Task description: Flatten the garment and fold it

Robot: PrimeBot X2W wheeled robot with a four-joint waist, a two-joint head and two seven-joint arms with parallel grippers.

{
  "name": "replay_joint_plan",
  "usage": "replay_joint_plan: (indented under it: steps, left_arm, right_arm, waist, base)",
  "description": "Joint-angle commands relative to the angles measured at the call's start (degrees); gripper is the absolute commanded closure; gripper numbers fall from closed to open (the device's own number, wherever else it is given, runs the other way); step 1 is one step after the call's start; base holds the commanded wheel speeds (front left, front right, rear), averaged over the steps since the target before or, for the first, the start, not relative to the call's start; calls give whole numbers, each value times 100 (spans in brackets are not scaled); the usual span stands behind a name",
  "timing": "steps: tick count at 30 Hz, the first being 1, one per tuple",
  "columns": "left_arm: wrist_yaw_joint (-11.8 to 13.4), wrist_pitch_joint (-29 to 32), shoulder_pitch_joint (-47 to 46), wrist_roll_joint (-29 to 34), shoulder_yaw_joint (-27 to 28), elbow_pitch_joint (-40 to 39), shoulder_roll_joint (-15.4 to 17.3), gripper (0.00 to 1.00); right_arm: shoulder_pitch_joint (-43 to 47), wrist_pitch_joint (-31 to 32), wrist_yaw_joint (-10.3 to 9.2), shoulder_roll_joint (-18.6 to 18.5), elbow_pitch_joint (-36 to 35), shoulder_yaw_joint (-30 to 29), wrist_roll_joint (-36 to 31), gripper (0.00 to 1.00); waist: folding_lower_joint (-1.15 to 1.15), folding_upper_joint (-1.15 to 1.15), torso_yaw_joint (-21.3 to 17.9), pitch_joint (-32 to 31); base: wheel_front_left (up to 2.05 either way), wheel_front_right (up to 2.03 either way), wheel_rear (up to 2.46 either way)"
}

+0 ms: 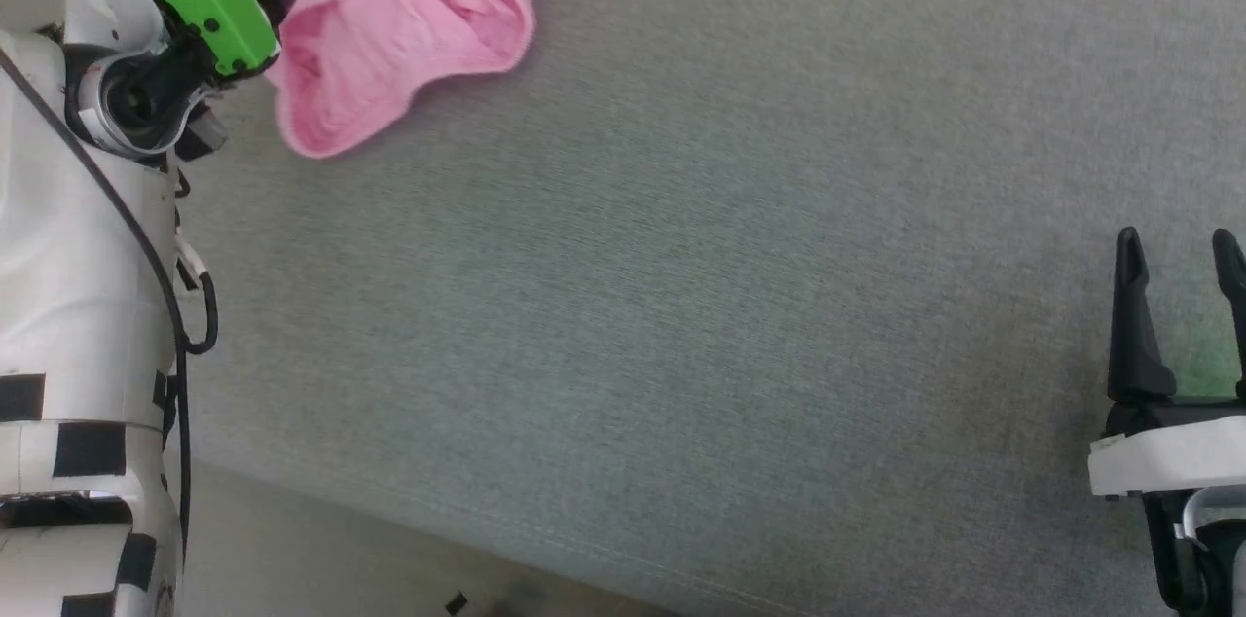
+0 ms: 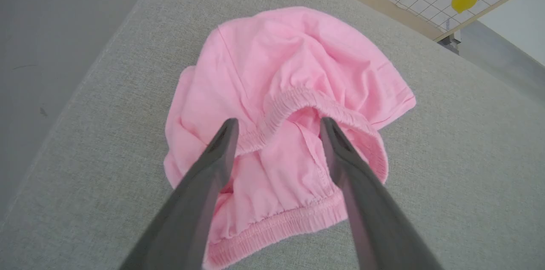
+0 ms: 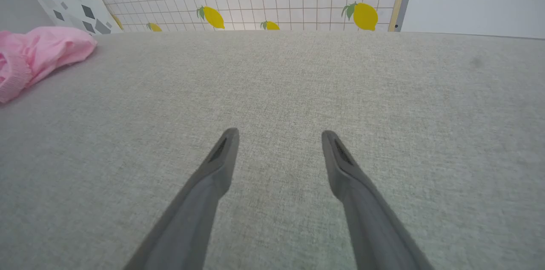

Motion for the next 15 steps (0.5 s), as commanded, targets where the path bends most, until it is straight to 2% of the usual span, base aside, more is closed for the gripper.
replay_joint_plan:
  steps: [1,7,11,12,13,14,15]
  left_arm:
    - [-39,64,-104,-56,-19,63,34,0]
    - [-39,163,-139,57,-217,343,65,0]
    - [-39,212,-159,-58,-250,630,-44,0]
    - [-39,225,-178,-85,-272,684,-57,14]
    - [-40,217,-189,-120,-275,704,-59,53]
    - [-40,214,-191,-211,-277,679,-65,100]
    - [-40,161,-187,-273,-292,637,-72,100]
  right_arm:
    - [18,17,-8,-1,-64,-20,-16,0]
    - [25,53,-8,-1,-212,-57,-17,0]
    - [26,89,-8,-1,-263,-54,-11,0]
    - [25,93,-8,-1,-271,-61,-12,0]
    - [25,93,-8,-1,-272,-67,-13,0]
    - [28,94,-8,-1,-265,-68,-15,0]
    - [29,96,-8,-1,-254,-61,-16,0]
  waist:
    - [-1,0,-333,460]
    - [-1,0,-308,618]
    - [-1,0,-275,672]
    - [-1,0,-266,676]
    - [-1,0,-258,671]
    - [-1,0,-250,652]
    - [-1,0,-249,632]
  base:
    - [0,0,0]
    - [0,0,0]
    - [0,0,0]
    - [0,0,0]
    - [0,0,0]
    - [0,0,0]
    - [0,0,0]
